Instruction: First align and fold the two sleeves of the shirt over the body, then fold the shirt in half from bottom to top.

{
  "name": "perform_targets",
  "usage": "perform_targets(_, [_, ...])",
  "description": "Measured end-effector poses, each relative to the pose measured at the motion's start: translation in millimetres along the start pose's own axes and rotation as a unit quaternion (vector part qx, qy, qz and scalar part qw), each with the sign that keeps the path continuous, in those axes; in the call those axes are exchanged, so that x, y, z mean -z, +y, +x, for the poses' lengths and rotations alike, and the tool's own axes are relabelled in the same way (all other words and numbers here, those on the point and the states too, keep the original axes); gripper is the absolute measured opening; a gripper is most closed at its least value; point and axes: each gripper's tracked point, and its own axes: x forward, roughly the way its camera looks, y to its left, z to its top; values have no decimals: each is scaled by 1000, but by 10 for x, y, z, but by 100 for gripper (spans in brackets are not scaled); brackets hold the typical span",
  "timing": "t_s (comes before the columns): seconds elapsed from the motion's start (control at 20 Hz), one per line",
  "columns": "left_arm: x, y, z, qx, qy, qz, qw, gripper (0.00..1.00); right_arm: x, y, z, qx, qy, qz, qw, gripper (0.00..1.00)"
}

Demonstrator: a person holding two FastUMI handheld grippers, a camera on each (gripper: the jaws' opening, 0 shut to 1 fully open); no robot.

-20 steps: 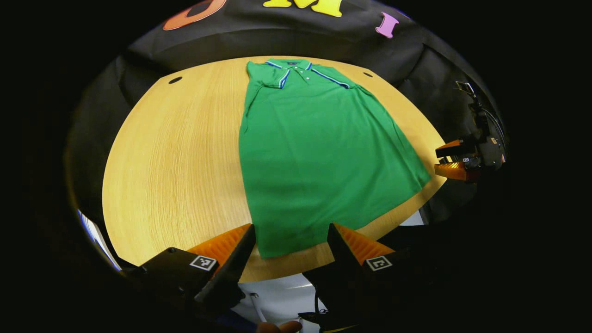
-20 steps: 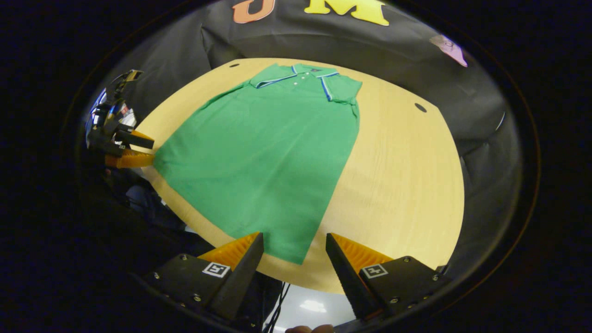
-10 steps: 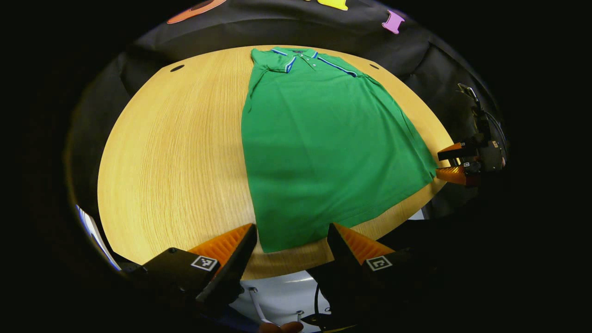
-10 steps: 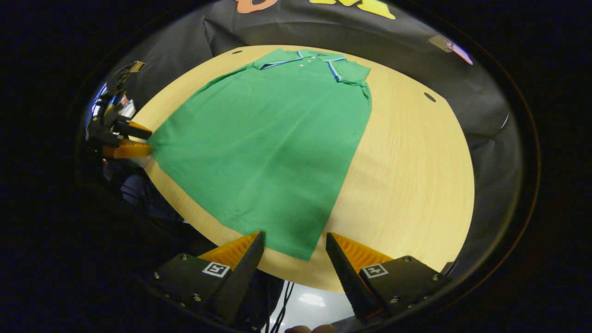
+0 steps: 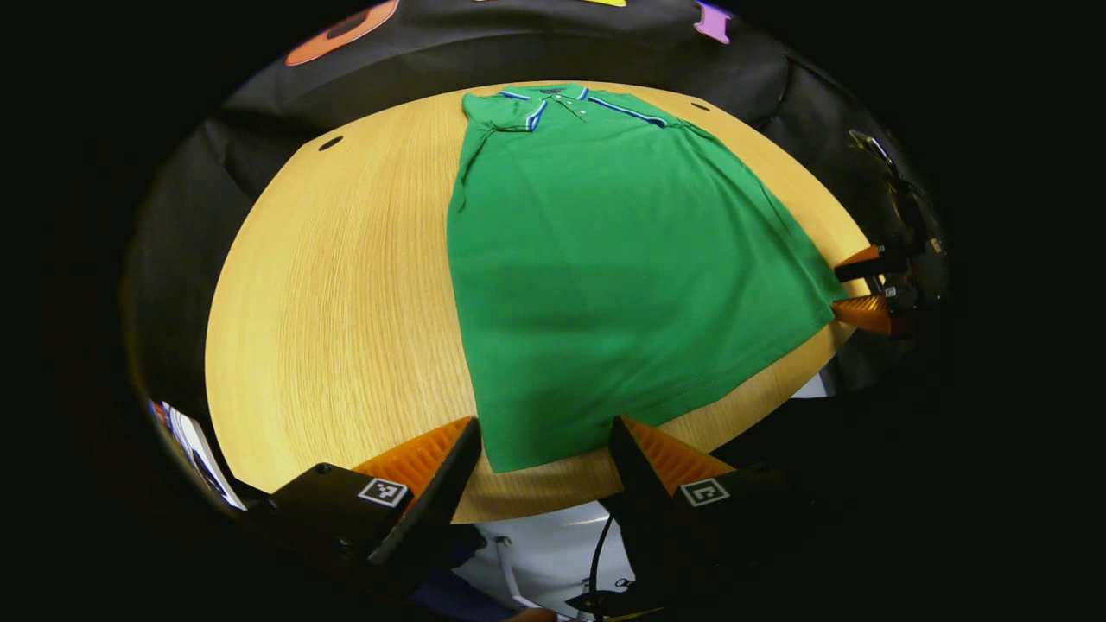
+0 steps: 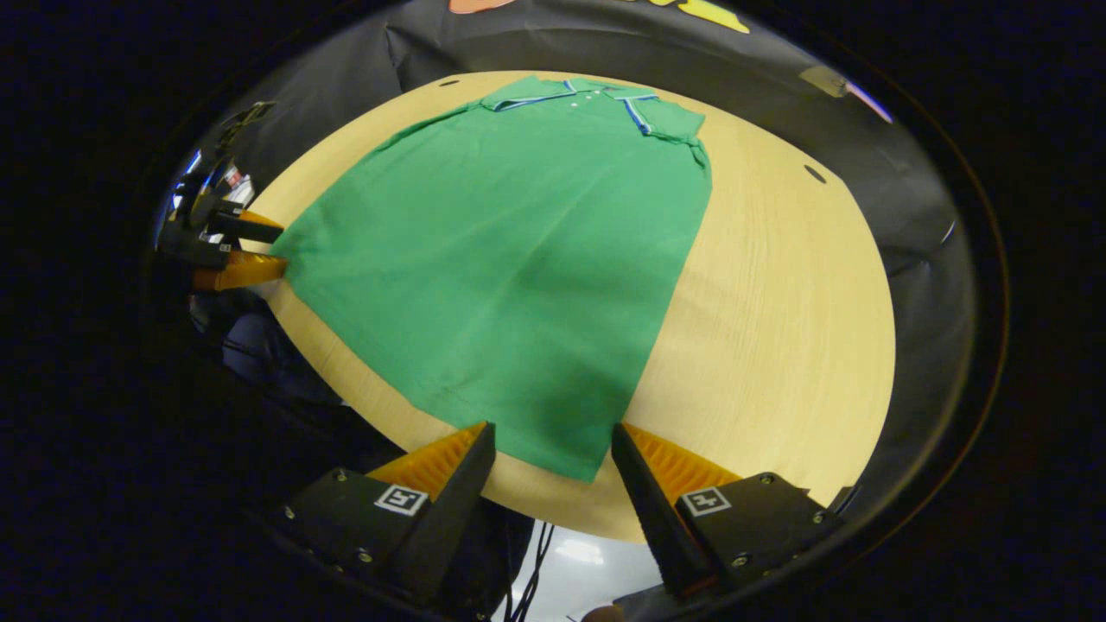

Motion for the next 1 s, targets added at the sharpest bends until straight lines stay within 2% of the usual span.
perform_targets(0.15, [-27, -10, 14, -2, 4, -2, 1000, 86, -14, -7, 15, 2, 4, 1, 1000, 76])
perform_targets(0.2, [-53, -20, 23, -1, 4, 0, 1000, 82, -39, -25, 8, 4, 2, 4, 1000, 52])
perform_targets(0.25, [-56, -39, 22, -1, 3, 4, 1000, 73, -34, -19, 18, 3, 5, 8, 1000, 28])
perform_targets(0.3, [-91, -60, 35, 0, -1, 6, 1000, 66, -32, -17, 24, 2, 9, 6, 1000, 26])
perform_targets(0.35, [-99, -79, 29, -1, -6, 7, 1000, 42, -89, -61, 28, 9, -1, 4, 1000, 26])
perform_targets(0.4, [-125, -95, 51, 0, -9, 6, 1000, 47, -29, -54, 72, 9, 8, 11, 1000, 14])
perform_targets(0.45, [-135, -101, 31, 1, -13, -2, 1000, 12, -48, -53, 28, 9, 6, 12, 1000, 2])
perform_targets(0.5, [-157, -86, 52, 2, -18, -23, 1000, 14, -57, -53, 12, 6, 5, 12, 1000, 1])
perform_targets(0.55, [-174, -114, 44, 16, -22, -51, 998, 6, -56, -53, 23, 4, 9, 15, 1000, 2])
perform_targets(0.65, [-176, -186, 31, 50, -22, -96, 994, 4, -76, -47, 6, -6, 6, 30, 1000, 1])
perform_targets(0.7, [-195, -176, 12, 52, -23, -106, 993, 4, -88, -51, -14, -9, 3, 36, 999, 1])
perform_targets(1.0, [-423, -170, -131, 67, -39, -91, 993, 4, -227, -101, -117, -22, -17, 58, 998, 2])
